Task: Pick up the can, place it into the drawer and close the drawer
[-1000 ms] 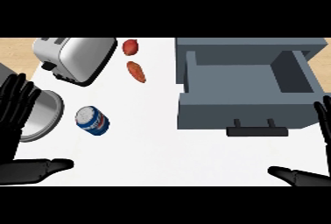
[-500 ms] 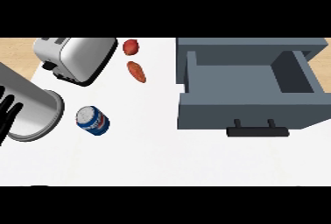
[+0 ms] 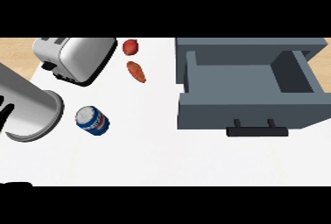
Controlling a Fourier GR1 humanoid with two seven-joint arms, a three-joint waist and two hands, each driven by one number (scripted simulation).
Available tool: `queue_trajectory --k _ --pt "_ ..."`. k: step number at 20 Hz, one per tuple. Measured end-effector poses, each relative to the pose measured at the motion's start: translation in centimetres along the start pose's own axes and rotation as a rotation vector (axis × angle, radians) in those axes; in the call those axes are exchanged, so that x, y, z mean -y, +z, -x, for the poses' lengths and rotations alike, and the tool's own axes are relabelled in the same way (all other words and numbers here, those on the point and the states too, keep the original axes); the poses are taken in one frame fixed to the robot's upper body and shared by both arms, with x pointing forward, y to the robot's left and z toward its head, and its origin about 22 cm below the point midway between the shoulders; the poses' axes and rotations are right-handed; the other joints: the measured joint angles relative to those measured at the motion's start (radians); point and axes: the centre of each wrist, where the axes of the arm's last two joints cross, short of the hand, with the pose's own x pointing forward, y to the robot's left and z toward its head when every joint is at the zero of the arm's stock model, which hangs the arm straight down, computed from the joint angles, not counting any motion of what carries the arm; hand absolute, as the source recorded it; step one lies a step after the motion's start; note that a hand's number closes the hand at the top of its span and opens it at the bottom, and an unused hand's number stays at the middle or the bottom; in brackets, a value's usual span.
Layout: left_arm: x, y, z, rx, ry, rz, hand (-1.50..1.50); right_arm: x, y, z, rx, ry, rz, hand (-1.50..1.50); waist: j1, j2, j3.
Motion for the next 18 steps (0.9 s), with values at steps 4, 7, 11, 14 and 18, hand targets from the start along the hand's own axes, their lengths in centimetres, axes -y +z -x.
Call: queue_trajectory --k 4,7,11,14,18 --pt "-0.5 -1.4 0.7 -0.022 0.058 -0.004 -1.50 1.1 0.6 -0.7 0.002 -0.008 -0.001 -1.50 -0.003 0.001 0.000" --pt "-0.3 -2.2 1.3 -0.047 0.093 0.000 -1.50 1.9 1.0 -0.7 0.000 -0.009 -0.002 -1.50 -0.003 0.001 0.000" --pt "0.5 -3.3 2.3 -0.067 0.121 0.005 -1.50 2.5 1.7 -0.7 -0.001 -0.005 -0.011 -1.50 -0.003 0.001 0.000" --pt "0.6 -4.6 3.1 -0.080 0.128 -0.001 -1.50 3.4 1.9 -0.7 0.007 -0.012 -0.009 -1.50 -0.004 0.001 0.000" --pt "1.3 -5.7 4.6 -0.104 0.129 -0.013 -1.50 3.9 2.9 -1.0 0.003 -0.007 -0.007 -1.50 -0.005 0.001 0.000"
